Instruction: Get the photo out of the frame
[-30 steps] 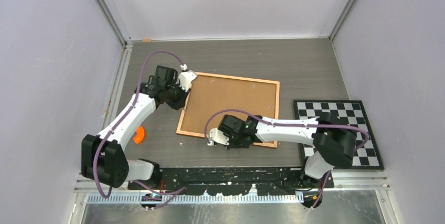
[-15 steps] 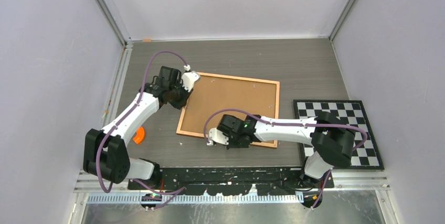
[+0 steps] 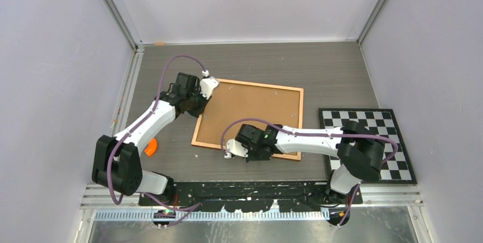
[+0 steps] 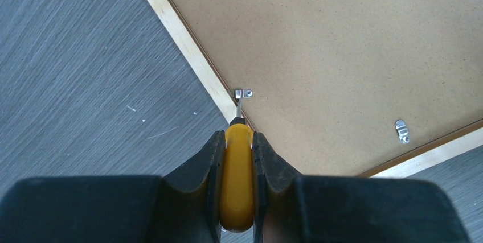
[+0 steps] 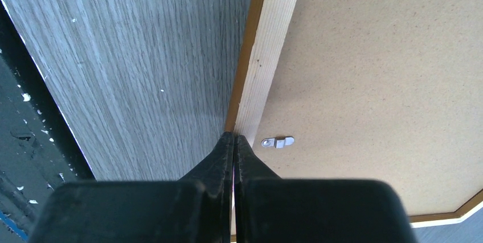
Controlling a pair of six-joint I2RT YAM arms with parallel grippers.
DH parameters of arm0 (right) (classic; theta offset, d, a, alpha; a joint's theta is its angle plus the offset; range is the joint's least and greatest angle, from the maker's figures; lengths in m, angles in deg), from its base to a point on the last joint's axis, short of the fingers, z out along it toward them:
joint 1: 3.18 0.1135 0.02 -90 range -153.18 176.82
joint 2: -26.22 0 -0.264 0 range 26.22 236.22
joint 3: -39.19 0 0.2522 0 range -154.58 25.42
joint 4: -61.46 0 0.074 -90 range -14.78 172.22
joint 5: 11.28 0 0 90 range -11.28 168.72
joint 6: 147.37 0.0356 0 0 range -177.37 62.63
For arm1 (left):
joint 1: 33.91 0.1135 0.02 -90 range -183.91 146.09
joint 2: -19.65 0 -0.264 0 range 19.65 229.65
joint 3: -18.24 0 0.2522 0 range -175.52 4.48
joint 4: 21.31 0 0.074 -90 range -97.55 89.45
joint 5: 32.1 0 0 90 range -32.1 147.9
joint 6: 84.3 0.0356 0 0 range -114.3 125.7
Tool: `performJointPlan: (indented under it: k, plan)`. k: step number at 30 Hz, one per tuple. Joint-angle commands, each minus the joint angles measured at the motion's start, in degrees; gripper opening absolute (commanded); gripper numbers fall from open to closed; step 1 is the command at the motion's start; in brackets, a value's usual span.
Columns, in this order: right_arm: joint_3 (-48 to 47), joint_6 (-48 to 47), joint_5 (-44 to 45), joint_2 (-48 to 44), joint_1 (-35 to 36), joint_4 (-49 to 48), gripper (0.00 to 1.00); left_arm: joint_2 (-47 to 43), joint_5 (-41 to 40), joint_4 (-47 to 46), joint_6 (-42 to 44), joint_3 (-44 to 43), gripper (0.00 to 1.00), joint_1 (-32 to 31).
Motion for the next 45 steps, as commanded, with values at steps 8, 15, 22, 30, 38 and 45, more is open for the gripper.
performJointPlan:
  k: [8, 15, 22, 30, 38, 45]
  plan:
    - [-0.2, -0.67, -2.97, 1.64, 0.19, 2.03, 0.01, 1.84, -0.96, -5.86, -0.18, 1.39, 0.0, -0.4]
    - [-0.12, -0.76, -3.0, 1.58, 0.2, 1.98, 0.01, 2.53, 2.85, -6.05, -1.74, 2.01, 0.0, -0.79]
    - [-0.2, -0.85, -2.82, 1.65, 0.18, 1.94, 0.01, 2.7, 5.64, -4.29, -1.66, 2.29, 0.0, -1.37]
    - [-0.36, -0.85, -2.79, 1.62, 0.2, 1.83, 0.01, 0.72, 7.81, -1.08, -0.85, 2.51, 0.0, -1.7]
    - [-0.5, -0.78, -2.9, 1.68, 0.18, 1.94, 0.01, 0.0, 9.14, 1.0, -0.8, 1.85, 0.0, -1.94]
    - [-0.46, -0.76, -2.98, 1.46, 0.21, 1.9, 0.02, -0.33, 9.4, 1.27, -1.3, 1.14, 0.0, -2.03]
